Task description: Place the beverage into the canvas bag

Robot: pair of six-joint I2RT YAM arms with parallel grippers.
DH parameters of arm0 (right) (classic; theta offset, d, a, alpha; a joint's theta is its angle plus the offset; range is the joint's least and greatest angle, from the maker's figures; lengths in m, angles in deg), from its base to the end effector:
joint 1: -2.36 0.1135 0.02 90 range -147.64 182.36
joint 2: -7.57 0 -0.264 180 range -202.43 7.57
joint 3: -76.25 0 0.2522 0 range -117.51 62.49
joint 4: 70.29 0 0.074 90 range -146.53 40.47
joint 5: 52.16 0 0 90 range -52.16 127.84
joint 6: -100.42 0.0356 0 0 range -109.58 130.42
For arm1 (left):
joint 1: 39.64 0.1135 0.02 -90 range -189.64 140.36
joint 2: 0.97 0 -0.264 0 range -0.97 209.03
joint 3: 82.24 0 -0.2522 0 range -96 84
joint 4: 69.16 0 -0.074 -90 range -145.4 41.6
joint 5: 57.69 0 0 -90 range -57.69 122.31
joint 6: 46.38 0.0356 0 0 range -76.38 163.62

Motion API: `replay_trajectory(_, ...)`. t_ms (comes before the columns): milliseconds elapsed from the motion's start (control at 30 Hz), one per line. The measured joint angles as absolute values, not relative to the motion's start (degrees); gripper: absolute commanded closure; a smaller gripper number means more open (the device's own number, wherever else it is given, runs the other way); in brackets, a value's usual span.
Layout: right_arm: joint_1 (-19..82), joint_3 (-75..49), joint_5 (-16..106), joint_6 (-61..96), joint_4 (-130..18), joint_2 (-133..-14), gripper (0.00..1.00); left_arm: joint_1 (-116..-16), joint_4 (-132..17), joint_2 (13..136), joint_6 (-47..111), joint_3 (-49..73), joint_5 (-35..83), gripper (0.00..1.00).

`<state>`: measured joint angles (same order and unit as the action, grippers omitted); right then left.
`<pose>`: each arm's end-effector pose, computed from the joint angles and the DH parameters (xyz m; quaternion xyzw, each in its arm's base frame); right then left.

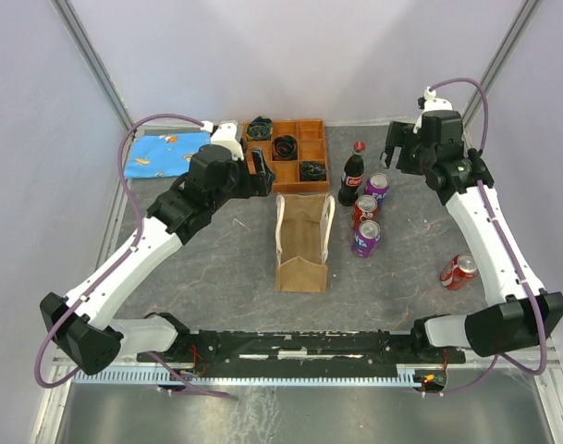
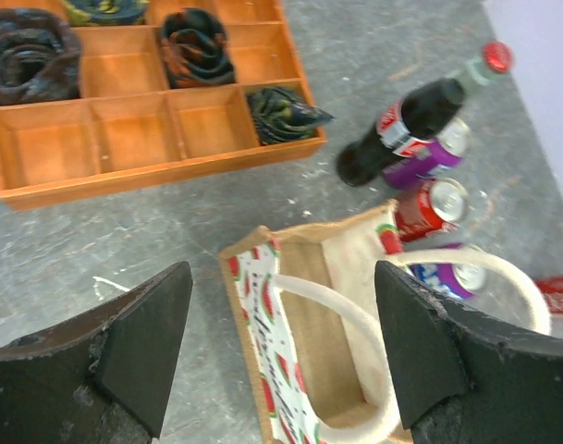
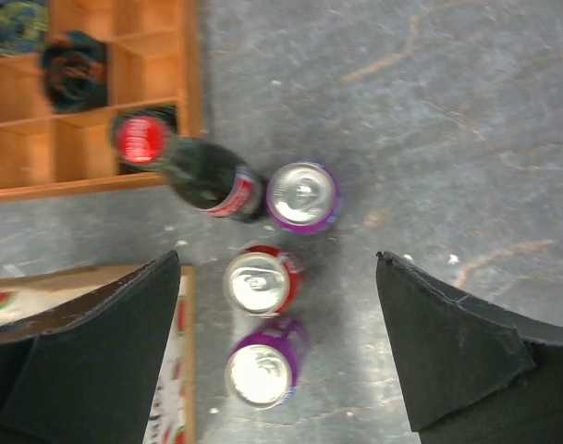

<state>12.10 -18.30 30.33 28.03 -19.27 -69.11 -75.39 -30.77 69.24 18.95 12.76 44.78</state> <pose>0.2873 0.0446 0.3880 0.0913 0.8733 0.0563 0.4751 0.2270 -0.1539 0.3827 0.0211 0.8337 -0.1954 0.5161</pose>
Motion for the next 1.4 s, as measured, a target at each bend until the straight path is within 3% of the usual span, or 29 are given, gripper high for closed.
replay_trajectory(367,24.6,-24.7,39.1,39.3,-6.7,-63.6,0.07,-75.8,-25.8,69.4,17.5,9.6,28.7,0.18)
replay_trajectory(767,36.7,-24.7,37.8,42.6,-1.4,-68.3,0.1,-80.0,-24.1,70.3,16.9,11.9,26.2,0.21)
replay_trajectory(900,40.1,-24.7,35.8,42.8,-1.2,-71.5,0.13,-80.7,-24.2,71.7,16.9,12.5,27.3,0.3)
replay_trajectory(967,41.1,-24.6,34.9,42.8,-1.3,-72.3,0.18,-80.9,-24.3,72.4,16.8,12.8,27.8,0.44)
replay_trajectory(1100,41.9,-23.8,32.9,42.9,-1.2,-73.0,0.34,-81.2,-24.5,73.1,16.8,14.0,29.1,0.84)
replay_trajectory(1167,42.0,-23.5,31.8,42.9,-1.1,-73.1,0.45,-81.2,-24.4,73.1,17.0,14.3,29.9,0.96)
replay_trajectory(1400,42.1,-20.9,27.1,42.1,0.3,-72.2,0.93,-80.5,-22.9,69.1,19.1,17.4,33.9,0.97)
